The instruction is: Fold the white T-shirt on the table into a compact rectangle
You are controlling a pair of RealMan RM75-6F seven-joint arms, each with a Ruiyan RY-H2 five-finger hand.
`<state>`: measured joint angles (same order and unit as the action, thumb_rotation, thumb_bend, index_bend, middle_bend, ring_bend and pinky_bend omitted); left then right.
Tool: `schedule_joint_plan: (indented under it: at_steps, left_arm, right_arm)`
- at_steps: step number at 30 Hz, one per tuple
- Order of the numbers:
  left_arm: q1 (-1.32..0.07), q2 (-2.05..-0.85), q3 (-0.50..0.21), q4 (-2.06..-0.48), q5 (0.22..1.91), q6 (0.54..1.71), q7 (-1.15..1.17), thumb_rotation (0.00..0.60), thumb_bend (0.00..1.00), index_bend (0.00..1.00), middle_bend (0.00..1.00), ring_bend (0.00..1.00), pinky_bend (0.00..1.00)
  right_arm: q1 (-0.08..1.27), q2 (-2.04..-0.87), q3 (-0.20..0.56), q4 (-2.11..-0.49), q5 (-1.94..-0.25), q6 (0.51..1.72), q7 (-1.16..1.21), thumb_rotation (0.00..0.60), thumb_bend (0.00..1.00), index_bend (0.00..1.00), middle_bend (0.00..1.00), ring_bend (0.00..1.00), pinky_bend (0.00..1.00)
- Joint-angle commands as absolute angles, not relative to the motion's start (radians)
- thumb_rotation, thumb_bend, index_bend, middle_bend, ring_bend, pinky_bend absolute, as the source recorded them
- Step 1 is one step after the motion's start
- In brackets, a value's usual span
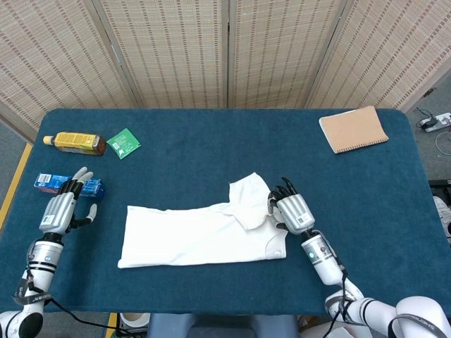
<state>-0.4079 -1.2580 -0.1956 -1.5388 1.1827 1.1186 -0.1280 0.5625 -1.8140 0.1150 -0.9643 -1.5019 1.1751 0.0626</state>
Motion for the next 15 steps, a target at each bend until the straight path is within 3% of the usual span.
schedule_joint_plan:
  at_steps: [1,6,15]
  left_arm:
    - [-0.406,-1.257,-0.196,-1.542,1.184,1.122,-0.128,0.6,0.48,0.0,0.0,0.0,0.0]
    - [-0.401,-1.251,-0.192,-1.552,1.194,1.132,-0.126,0.6,0.48,0.0,0.0,0.0,0.0]
    - [-0.391,-1.241,-0.185,-1.563,1.211,1.147,-0.124,0.6,0.48,0.0,0.0,0.0,0.0]
  right_arm:
    - [0.582,-1.822,0.157,-0.968,-1.47,1.171,0.051,0.6,0.43,0.66,0.38,0.2,0.0]
    - [0.624,-1.858,0.243,-0.939,-1.382,1.124,0.024,0.6,0.43,0.66,0.38,0.21,0.0]
    - [0.702,-1.939,0.313,-0.811,-1.296,1.052,-0.035,0.6,0.44,0.66,0.38,0.21,0.0]
